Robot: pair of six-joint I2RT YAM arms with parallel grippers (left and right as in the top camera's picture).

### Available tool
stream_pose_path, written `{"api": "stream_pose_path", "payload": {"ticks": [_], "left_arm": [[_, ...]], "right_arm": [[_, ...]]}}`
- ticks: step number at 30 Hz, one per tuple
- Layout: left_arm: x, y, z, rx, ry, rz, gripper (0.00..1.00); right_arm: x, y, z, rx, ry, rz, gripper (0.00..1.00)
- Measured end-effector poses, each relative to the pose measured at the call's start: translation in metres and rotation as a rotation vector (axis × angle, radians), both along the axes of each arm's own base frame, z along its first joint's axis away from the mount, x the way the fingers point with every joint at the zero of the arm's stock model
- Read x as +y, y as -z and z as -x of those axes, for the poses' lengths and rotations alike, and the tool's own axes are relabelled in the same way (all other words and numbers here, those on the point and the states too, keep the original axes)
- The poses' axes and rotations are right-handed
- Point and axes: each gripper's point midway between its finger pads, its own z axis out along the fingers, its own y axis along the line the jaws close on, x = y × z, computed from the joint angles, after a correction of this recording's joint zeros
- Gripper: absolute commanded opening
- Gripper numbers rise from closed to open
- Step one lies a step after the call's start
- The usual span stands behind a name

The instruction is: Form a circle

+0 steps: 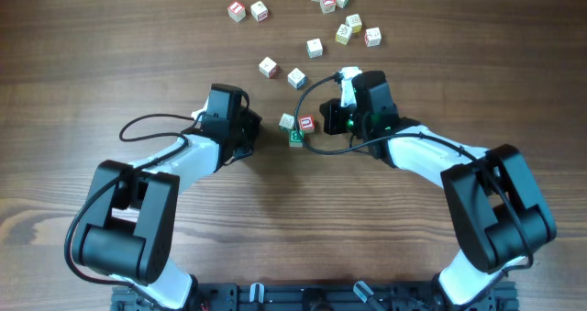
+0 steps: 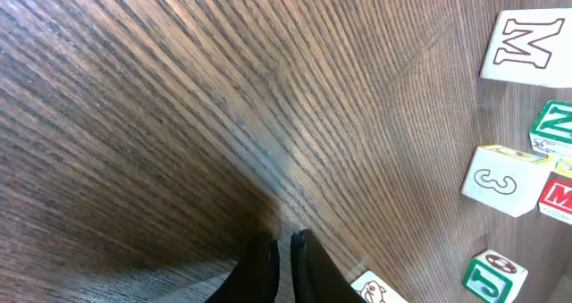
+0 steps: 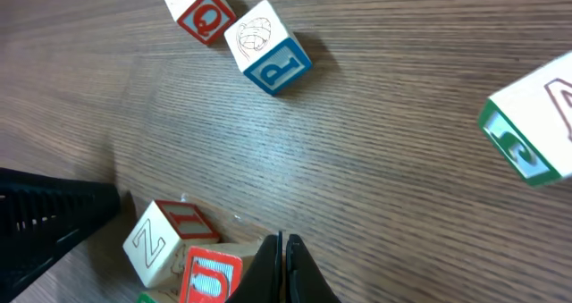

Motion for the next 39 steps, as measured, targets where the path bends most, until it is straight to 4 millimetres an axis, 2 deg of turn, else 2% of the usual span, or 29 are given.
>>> {"api": "stream_pose_path", "payload": {"ticks": [7,14,39], "left_arm": [[0.0,0.0,0.0,0.0,-0.001,-0.001,0.12],[0.0,0.0,0.0,-0.001,0.0,-0.002,0.12],[0.0,0.0,0.0,-0.002,-0.001,-0.002,0.13]], "right_arm": [[0.004,0.013,0.007,0.049,-0.017,-0.018,0.05],[0.015,0.012,0.013,0.05,-0.049,-0.023,0.05],[0.021,0.004,0.009,0.006,-0.077,-0.048,0.05]]}}
